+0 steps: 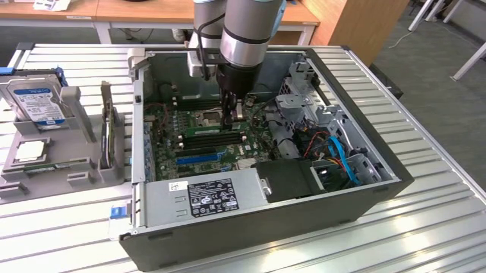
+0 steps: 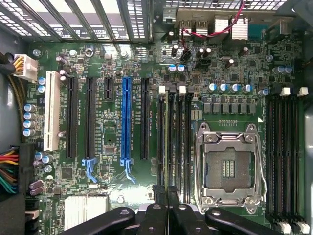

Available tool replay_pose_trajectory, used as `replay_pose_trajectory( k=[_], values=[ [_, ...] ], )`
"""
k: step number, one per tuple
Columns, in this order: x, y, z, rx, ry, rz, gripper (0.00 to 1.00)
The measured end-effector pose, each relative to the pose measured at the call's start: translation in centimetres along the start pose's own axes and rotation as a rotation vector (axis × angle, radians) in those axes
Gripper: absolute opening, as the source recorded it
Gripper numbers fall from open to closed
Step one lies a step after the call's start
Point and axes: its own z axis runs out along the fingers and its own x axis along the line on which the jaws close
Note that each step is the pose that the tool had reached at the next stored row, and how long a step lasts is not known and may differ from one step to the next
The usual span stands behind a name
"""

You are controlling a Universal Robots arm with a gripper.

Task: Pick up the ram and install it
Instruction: 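Insert the ram into the slot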

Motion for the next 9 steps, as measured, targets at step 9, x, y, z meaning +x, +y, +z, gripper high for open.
replay_pose_trajectory(
  k=[9],
  values=[
    [0.00, 0.23, 0.02, 0.0000, -0.0001, 0.000, 0.12]
  ],
)
